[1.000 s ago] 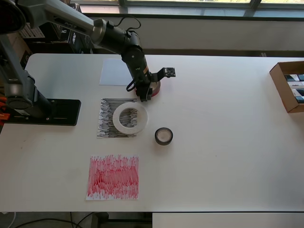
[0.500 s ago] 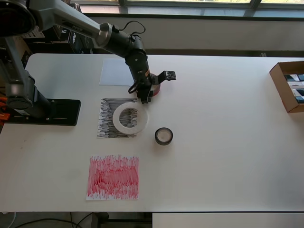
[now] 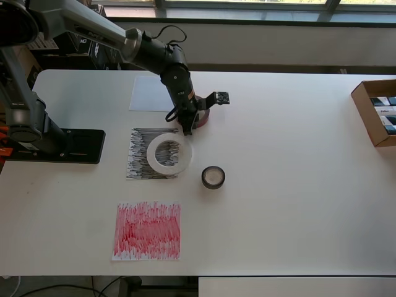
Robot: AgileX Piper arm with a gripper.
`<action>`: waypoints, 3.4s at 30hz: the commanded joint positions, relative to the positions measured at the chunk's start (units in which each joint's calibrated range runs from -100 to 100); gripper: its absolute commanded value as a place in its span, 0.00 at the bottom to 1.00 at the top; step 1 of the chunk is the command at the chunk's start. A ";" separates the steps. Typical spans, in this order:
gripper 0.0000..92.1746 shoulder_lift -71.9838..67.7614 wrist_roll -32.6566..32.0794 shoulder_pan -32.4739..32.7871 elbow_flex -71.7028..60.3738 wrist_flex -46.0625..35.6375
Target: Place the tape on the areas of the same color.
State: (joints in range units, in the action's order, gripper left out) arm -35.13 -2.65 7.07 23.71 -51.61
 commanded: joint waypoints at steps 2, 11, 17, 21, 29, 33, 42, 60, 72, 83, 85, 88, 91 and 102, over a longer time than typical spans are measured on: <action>0.00 0.80 0.35 -0.75 -0.22 0.57; 0.00 10.43 4.03 -7.93 0.50 -0.19; 0.00 14.36 8.21 -17.48 0.59 -0.19; 0.00 15.77 10.01 -23.95 0.87 -0.19; 0.00 17.26 14.18 -33.34 6.23 -0.19; 0.00 17.92 15.49 -36.97 9.59 -0.19; 0.00 17.54 18.20 -43.21 10.95 -0.19; 0.00 13.52 19.10 -46.92 10.04 0.31; 0.00 10.62 19.10 -47.47 8.41 0.57; 0.00 5.20 19.10 -48.58 2.14 -0.02; 0.00 5.10 19.10 -48.58 2.14 -0.02; 0.00 5.10 19.10 -48.58 2.14 -0.02; 0.00 5.10 19.18 -48.50 2.14 -0.02; 0.00 4.82 19.18 -47.71 2.50 -0.02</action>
State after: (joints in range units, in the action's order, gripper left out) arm -30.36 16.72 -40.86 25.60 -51.36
